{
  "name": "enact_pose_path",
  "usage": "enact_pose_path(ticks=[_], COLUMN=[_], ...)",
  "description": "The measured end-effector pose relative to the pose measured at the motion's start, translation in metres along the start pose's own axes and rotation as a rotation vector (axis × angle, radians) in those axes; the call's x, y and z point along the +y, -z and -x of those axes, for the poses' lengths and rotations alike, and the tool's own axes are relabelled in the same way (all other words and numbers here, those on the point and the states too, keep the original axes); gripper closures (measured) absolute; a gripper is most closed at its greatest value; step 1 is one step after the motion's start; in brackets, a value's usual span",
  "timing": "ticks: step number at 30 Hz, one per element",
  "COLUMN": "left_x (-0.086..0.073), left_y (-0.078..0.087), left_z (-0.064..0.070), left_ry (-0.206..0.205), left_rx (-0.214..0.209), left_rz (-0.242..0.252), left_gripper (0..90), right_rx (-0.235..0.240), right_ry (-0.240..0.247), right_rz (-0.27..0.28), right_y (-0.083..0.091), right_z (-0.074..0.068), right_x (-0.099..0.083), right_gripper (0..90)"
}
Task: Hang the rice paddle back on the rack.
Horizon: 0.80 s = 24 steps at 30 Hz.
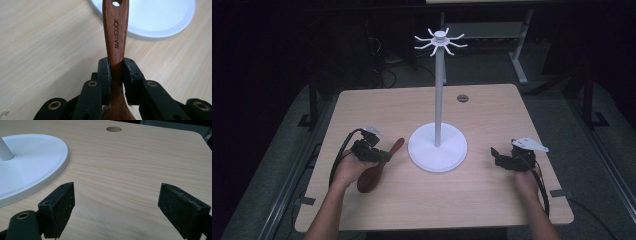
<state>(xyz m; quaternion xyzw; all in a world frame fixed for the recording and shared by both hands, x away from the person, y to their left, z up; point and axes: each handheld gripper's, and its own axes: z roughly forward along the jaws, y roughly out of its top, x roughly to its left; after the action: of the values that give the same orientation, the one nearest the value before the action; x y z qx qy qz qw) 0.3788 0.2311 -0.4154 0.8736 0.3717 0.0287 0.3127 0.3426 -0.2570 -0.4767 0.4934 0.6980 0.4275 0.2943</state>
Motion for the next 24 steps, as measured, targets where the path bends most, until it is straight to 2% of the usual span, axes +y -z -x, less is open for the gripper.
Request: enact_pose_path(ticks=[1, 2, 3, 6, 7, 8, 10, 14, 15, 17, 19, 24], left_x=[-0.001, -0.002, -0.003, -0.005, -0.005, -0.005, -0.005, -0.006, -0.006, -0.007, -0.007, -0.007], left_y=[0.002, 0.006, 0.008, 0.013, 0.013, 0.016, 0.018, 0.022, 0.023, 0.025, 0.027, 0.033], left_z=[0.0, -0.002, -0.002, -0.003, -0.003, -0.002, -0.002, -0.001, -0.001, 0.0, 0.001, 0.003], left_ry=[0.004, -0.011, -0.002, -0.015, -0.015, -0.025, -0.026, -0.052, -0.073, -0.081, -0.105, -0.126], left_rx=[-0.005, -0.012, -0.013, -0.028, -0.028, -0.036, -0.046, -0.078, -0.086, -0.091, -0.093, -0.109], left_rz=[0.033, 0.042, 0.064, 0.127, 0.127, 0.166, 0.186, 0.249, 0.264, 0.3, 0.327, 0.393], left_gripper=[76.6, 76.6, 76.6, 76.6, 76.6, 76.6, 76.6, 76.6, 76.6, 76.6, 76.6, 76.6], right_rx=[0.0, 0.0, 0.0, 0.0, 0.0, 0.0, 0.0, 0.001, 0.001, 0.0, 0.0, 0.001], right_ry=[0.001, 0.001, 0.001, 0.002, 0.002, 0.002, 0.002, 0.001, 0.001, 0.002, 0.002, 0.003], right_rz=[0.001, 0.001, 0.001, 0.001, 0.001, 0.002, 0.001, 0.002, 0.002, 0.002, 0.002, 0.002], right_y=[0.0, 0.0, 0.0, 0.0, 0.0, 0.0, 0.0, 0.0, 0.0, 0.0, 0.0, 0.0], right_z=[0.0, 0.0, 0.0, 0.0, 0.0, 0.0, 0.0, 0.0, 0.0, 0.0, 0.0, 0.0], right_x=[0.0, 0.0, 0.0, 0.0, 0.0, 0.0, 0.0, 0.0, 0.0, 0.0, 0.0, 0.0], right_gripper=[13.5, 13.4, 13.5, 13.4, 13.5, 13.4, 13.5, 13.5, 13.5, 13.4, 13.4, 13.4])
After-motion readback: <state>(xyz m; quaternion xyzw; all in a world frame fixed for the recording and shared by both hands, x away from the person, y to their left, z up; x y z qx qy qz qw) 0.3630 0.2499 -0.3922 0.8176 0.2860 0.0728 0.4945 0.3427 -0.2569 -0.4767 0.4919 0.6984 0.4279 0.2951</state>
